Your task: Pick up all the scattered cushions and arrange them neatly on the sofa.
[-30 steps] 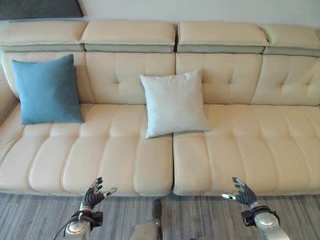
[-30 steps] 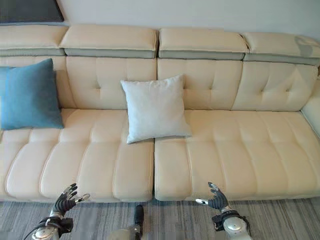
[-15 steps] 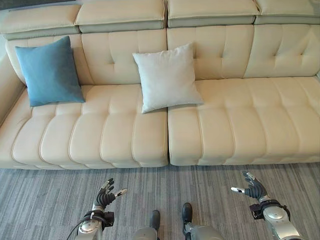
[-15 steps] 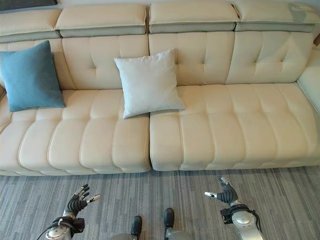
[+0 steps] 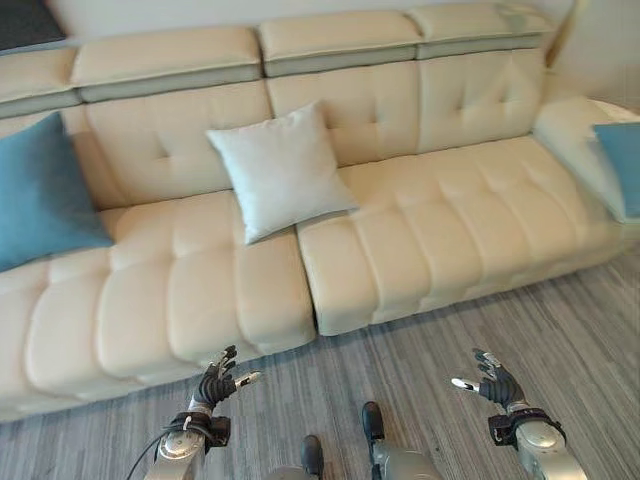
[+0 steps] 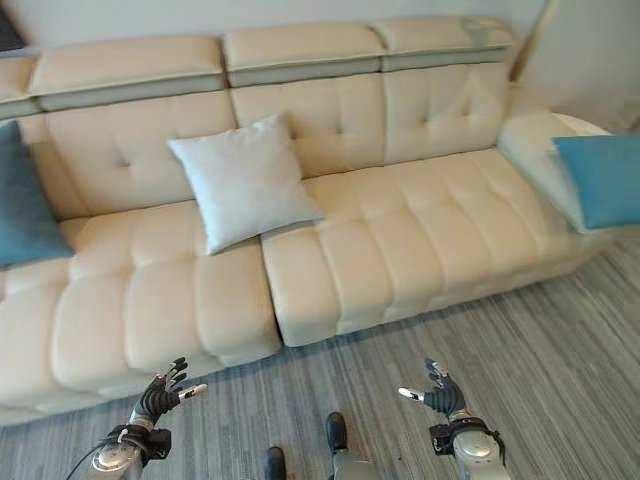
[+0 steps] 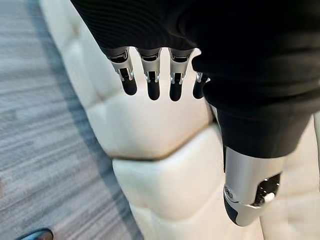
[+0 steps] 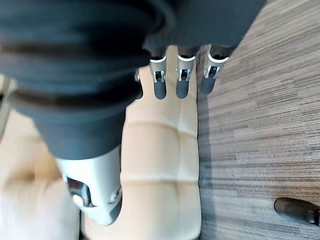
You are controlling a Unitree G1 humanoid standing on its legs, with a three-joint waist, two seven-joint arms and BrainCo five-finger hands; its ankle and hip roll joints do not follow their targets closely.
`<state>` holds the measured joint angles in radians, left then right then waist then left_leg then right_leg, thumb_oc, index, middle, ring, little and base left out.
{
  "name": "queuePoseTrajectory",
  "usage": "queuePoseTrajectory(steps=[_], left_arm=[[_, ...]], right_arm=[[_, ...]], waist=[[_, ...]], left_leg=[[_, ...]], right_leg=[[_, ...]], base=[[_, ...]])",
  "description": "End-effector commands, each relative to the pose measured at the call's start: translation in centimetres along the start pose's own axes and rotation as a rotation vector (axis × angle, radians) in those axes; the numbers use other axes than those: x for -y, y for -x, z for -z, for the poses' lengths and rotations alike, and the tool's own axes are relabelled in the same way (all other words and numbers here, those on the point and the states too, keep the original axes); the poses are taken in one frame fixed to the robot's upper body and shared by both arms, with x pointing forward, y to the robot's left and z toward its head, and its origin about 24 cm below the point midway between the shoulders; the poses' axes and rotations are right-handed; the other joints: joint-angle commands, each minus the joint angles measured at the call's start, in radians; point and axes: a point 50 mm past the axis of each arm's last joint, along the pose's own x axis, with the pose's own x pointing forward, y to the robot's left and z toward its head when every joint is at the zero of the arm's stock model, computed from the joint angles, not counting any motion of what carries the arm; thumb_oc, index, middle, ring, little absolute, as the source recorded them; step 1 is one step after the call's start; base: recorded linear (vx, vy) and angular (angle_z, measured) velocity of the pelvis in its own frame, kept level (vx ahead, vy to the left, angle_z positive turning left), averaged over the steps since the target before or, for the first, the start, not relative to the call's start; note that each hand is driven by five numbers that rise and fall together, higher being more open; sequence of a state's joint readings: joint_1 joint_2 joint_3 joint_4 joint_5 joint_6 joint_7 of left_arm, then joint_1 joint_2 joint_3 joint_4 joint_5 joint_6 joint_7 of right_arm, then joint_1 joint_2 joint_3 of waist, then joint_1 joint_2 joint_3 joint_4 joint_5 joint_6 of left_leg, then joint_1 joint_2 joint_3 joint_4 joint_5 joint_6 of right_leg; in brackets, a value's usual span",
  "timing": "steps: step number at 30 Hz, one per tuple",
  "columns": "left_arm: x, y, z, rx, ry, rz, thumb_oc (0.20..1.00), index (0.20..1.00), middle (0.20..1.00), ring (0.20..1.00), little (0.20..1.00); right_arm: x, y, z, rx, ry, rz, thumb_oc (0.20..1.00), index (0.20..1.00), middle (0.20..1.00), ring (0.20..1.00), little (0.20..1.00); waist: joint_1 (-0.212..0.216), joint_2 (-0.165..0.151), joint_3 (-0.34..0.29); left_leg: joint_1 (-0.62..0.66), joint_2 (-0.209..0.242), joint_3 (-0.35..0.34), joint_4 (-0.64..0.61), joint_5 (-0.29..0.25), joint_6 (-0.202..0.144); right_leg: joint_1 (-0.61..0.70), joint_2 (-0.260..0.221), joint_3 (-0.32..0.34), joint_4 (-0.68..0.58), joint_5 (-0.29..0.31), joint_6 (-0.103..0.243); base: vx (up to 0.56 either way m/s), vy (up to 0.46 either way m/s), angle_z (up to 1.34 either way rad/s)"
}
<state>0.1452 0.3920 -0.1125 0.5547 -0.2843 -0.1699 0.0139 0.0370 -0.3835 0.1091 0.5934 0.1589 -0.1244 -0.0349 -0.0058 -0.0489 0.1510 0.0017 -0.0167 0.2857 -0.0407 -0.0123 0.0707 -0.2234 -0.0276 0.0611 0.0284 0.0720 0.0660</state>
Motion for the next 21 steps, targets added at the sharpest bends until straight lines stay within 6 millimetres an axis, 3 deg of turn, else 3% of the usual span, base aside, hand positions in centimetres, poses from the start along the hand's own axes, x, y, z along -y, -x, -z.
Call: queuePoseTrajectory(steps=[1, 3, 6, 10, 13, 14, 15, 16, 17, 18, 21], left_arm=[[-1.3, -0.1, -1.4, 0.072, -0.031, -0.037, 1.000, 1.000, 1.000, 1.000, 1.000], [-1.9, 0.1, -1.4, 0.074, -0.007, -0.068, 1.000, 1.000, 1.000, 1.000, 1.000], [-2.3, 0.2, -1.2, 0.062, -0.001, -0.084, 1.000, 1.000, 1.000, 1.000, 1.000], [-2.1, 0.0, -1.1, 0.049, -0.021, -0.067, 1.000, 1.000, 1.000, 1.000, 1.000], [-0.5, -0.6, -1.3, 0.049, -0.032, -0.004, 1.000, 1.000, 1.000, 1.000, 1.000], [-0.4, -0.6, -1.3, 0.049, -0.032, -0.004, 1.000, 1.000, 1.000, 1.000, 1.000], [0.2, -0.7, -1.5, 0.060, -0.034, 0.023, 1.000, 1.000, 1.000, 1.000, 1.000], [0.2, -0.7, -1.5, 0.060, -0.034, 0.023, 1.000, 1.000, 1.000, 1.000, 1.000], [0.5, -0.8, -1.6, 0.064, -0.036, 0.029, 1.000, 1.000, 1.000, 1.000, 1.000], [0.9, -0.7, -1.6, 0.065, -0.035, 0.038, 1.000, 1.000, 1.000, 1.000, 1.000], [1.0, -0.4, -1.2, 0.057, -0.043, 0.048, 1.000, 1.000, 1.000, 1.000, 1.000]], right_arm=[[1.2, -0.5, -2.3, 0.105, 0.023, 0.044, 1.000, 1.000, 1.000, 1.000, 1.000], [0.8, -0.8, -3.1, 0.132, 0.012, 0.049, 1.000, 1.000, 1.000, 1.000, 1.000], [0.2, -0.8, -3.6, 0.152, 0.018, 0.029, 1.000, 1.000, 1.000, 1.000, 1.000], [-0.1, -0.5, -3.3, 0.144, 0.039, 0.001, 1.000, 1.000, 1.000, 1.000, 1.000], [0.5, 0.0, -2.7, 0.132, 0.041, 0.015, 1.000, 1.000, 1.000, 1.000, 1.000], [0.6, 0.0, -2.7, 0.132, 0.041, 0.015, 1.000, 1.000, 1.000, 1.000, 1.000], [0.9, 0.1, -2.8, 0.137, 0.037, 0.022, 1.000, 1.000, 1.000, 1.000, 1.000], [0.9, 0.2, -2.8, 0.137, 0.037, 0.022, 1.000, 1.000, 1.000, 1.000, 1.000], [1.2, 0.1, -3.0, 0.141, 0.036, 0.032, 1.000, 1.000, 1.000, 1.000, 1.000], [1.4, 0.1, -3.1, 0.144, 0.033, 0.034, 1.000, 1.000, 1.000, 1.000, 1.000], [1.6, 0.2, -3.0, 0.144, 0.016, 0.045, 1.000, 1.000, 1.000, 1.000, 1.000]], waist=[[0.004, 0.009, -0.012], [0.036, 0.005, -0.018], [0.049, 0.011, -0.023], [0.024, -0.001, -0.034], [-0.020, 0.000, -0.031], [-0.020, 0.001, -0.031], [-0.032, 0.002, -0.023], [-0.032, 0.004, -0.023], [-0.020, -0.007, -0.008], [-0.006, -0.010, 0.000], [0.029, -0.015, 0.019]], left_leg=[[-0.088, 0.009, -0.158, 0.146, -0.115, -0.037], [-0.056, 0.053, -0.070, 0.137, -0.122, -0.050], [-0.001, 0.098, -0.003, 0.138, -0.154, -0.067], [0.044, 0.113, 0.028, 0.136, -0.164, -0.080], [0.013, 0.183, 0.026, 0.280, -0.114, -0.124], [0.011, 0.186, 0.025, 0.284, -0.115, -0.126], [-0.024, 0.221, -0.005, 0.397, -0.063, -0.128], [-0.027, 0.224, -0.006, 0.402, -0.064, -0.129], [-0.099, 0.168, -0.089, 0.481, -0.032, -0.099], [-0.163, 0.110, -0.148, 0.505, -0.066, -0.085], [-0.282, 0.021, -0.216, 0.445, -0.105, -0.070]], right_leg=[[0.048, -0.028, -0.088, 0.152, -0.096, 0.051], [0.050, -0.104, -0.305, 0.140, -0.090, 0.036], [0.072, -0.158, -0.443, 0.157, -0.104, 0.047], [0.079, -0.143, -0.414, 0.160, -0.118, 0.040], [0.127, -0.078, -0.351, 0.089, -0.137, 0.000], [0.128, -0.075, -0.351, 0.087, -0.136, -0.002], [0.151, -0.042, -0.313, 0.066, -0.146, -0.031], [0.152, -0.039, -0.314, 0.065, -0.146, -0.032], [0.163, -0.029, -0.273, 0.047, -0.139, -0.054], [0.173, -0.024, -0.244, 0.041, -0.143, -0.052], [0.210, -0.019, -0.185, 0.030, -0.159, -0.040]], base=[[0.03, -0.089, -1.04], [0.10, -0.159, -1.26], [0.15, -0.155, -1.65], [0.18, -0.234, -0.90], [0.16, -0.344, -0.58], [0.21, -0.313, -0.24], [0.15, -0.209, -0.40], [0.23, -0.333, -0.62], [0.16, -0.176, -0.79], [0.22, -0.188, -0.96], [0.24, -0.050, -0.80]])
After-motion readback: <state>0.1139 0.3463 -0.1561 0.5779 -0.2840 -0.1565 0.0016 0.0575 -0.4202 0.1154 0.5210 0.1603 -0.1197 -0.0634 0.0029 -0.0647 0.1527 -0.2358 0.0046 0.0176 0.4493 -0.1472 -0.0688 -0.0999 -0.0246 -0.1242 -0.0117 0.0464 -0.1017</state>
